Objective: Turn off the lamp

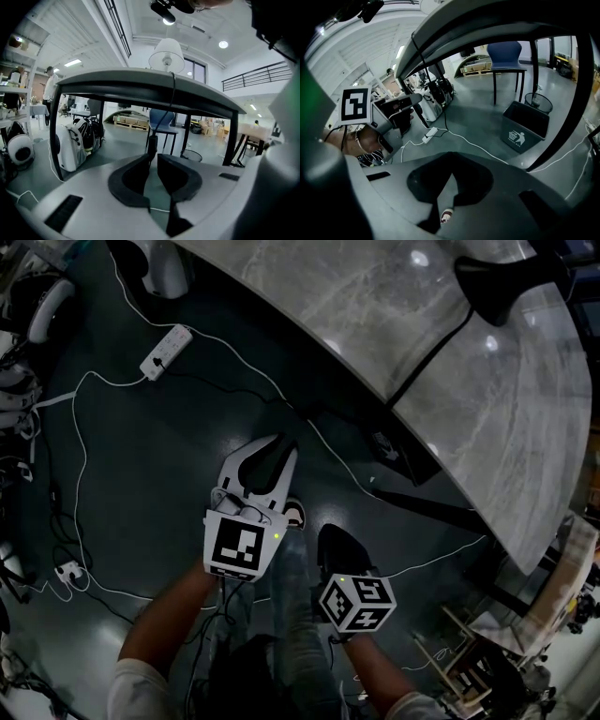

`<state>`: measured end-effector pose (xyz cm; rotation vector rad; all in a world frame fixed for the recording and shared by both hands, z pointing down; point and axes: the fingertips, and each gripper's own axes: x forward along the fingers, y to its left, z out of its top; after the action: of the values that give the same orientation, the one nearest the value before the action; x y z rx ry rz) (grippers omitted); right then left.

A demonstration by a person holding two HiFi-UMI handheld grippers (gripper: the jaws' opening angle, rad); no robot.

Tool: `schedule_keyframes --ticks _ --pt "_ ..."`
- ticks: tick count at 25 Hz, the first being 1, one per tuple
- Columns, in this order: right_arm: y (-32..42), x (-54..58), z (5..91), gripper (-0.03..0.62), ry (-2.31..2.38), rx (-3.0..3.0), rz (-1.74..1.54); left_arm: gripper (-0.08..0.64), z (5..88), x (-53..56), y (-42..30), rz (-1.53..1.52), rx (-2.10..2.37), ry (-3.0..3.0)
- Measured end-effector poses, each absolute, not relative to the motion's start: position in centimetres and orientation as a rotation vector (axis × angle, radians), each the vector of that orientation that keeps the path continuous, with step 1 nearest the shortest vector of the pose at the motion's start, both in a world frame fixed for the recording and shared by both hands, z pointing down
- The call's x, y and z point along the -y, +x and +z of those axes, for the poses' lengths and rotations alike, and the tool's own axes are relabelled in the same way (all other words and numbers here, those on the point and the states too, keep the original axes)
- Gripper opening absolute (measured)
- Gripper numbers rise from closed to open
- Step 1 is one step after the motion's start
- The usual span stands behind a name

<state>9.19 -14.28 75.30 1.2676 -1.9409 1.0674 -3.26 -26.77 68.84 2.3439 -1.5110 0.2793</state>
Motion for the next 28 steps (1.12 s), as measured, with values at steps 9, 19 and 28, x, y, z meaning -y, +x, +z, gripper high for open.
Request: schedule_keyframes --ticks 9,19,28 --pt "8.9 14.9 75.8 -0.002 1.306 1.935 1.073 0.006 73.2 21.0 -4.6 0.376 1.521 2.110" --pt "7.6 15.4 74.1 -0.002 1.357 1.983 1.062 0.006 72.9 16.8 -4.9 0.366 1.515 1.967" --pt "7.2 13.6 66.8 -0.002 1.419 2.033 1.007 0.006 66.5 14.3 -6.2 0.309 1.498 1.955"
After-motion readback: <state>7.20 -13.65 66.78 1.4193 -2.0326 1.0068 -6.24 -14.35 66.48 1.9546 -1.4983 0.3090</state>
